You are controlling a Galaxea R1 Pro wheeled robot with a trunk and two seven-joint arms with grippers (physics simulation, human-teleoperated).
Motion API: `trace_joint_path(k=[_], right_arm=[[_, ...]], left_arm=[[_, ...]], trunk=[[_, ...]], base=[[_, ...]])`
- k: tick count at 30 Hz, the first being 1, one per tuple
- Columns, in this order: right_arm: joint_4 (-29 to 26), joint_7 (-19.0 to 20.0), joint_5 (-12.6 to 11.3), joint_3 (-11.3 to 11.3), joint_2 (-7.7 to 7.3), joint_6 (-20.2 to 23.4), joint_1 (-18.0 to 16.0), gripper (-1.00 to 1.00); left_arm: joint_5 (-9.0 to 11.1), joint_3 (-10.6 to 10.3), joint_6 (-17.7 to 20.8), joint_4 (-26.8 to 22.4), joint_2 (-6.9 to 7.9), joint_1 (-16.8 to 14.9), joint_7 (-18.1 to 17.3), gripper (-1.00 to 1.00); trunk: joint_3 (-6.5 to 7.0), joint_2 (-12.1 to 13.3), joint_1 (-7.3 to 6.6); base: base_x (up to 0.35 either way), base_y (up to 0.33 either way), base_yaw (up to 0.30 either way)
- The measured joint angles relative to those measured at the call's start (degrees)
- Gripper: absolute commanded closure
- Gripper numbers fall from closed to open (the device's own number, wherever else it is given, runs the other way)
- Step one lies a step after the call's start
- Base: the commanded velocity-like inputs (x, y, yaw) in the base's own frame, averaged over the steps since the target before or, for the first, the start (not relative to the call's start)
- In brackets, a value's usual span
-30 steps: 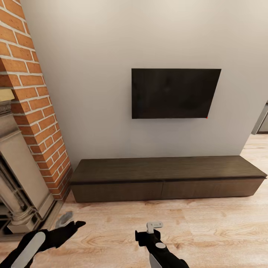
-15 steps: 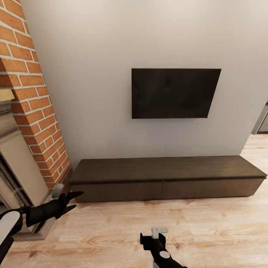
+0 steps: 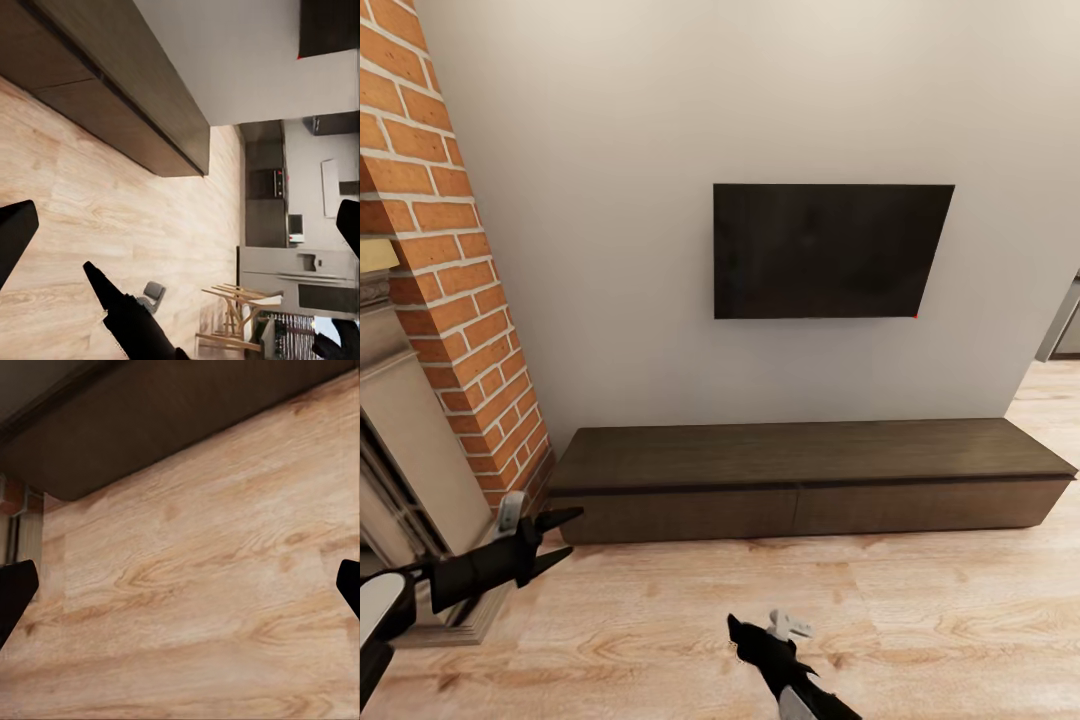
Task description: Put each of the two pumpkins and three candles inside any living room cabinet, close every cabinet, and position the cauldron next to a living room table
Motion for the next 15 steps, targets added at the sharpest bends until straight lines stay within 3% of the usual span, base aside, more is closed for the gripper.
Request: trace_joint_path(k=[2,6,11,15], right_arm=[[-0.1,3.1,-3.7,-1.3,-0.52,0.8,0.0,-1.00],[-0.2,8.8,-7.3,-2.2,-1.67,3.0,0.0,-1.00],[-0.4,10.7,-8.2,-4.3,-2.99,3.3,0.0,-1.00],[-1.6,11.9,-8.4,-8.8,-3.23,3.8,-0.1,-1.00]], left_arm=[[0.6,0.0,0.0,0.0,0.00,0.3,0.0,-1.00],[0.9,0.0,0.0,0.0,0.00,0.5,0.0,-1.00],[0.9,0.0,0.0,0.0,0.00,0.6,0.0,-1.00],[1.0,0.0,0.0,0.0,-0.02,0.6,0.0,-1.00]], trunk=[[0.00,0.0,0.00],[0.00,0.0,0.00],[0.00,0.0,0.00],[0.00,0.0,0.00]], base=[[0.000,0.000,0.000],[0.000,0.000,0.000],[0.000,0.000,0.000],[0.000,0.000,0.000]])
